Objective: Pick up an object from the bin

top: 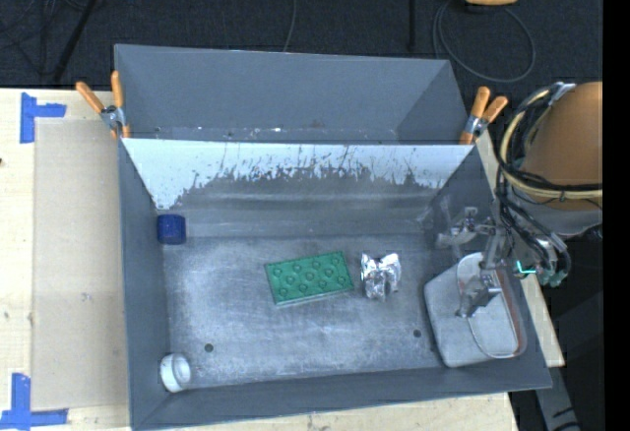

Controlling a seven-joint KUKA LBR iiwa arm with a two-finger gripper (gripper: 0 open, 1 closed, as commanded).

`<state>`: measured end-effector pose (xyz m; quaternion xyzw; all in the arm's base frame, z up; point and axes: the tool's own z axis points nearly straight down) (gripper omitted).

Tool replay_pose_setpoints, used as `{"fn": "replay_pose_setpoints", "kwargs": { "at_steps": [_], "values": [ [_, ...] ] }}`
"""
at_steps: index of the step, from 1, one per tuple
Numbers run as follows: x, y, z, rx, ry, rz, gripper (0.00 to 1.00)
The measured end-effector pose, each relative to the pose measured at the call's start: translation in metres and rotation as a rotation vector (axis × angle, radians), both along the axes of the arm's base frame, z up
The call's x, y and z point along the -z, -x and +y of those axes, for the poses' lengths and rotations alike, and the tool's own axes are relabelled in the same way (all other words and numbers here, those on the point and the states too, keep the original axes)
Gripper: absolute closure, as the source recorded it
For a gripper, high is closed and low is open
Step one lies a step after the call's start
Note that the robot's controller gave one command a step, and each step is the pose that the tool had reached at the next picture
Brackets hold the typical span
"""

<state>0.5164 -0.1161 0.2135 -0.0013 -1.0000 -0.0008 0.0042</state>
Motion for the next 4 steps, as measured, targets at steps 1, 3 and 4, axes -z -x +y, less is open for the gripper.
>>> {"fn": "replay_pose_setpoints", "kwargs": {
  "at_steps": [1,3,4],
  "values": [
    [0.105,-0.027,-0.008,-0.533,-0.017,-0.013,0.0],
    [0.115,0.007,-0.011,-1.339,-0.013,-0.012,0.0],
    [0.14,-0.029,0.008,-1.717,-0.028,-0.009,0.0]
  ]
}}
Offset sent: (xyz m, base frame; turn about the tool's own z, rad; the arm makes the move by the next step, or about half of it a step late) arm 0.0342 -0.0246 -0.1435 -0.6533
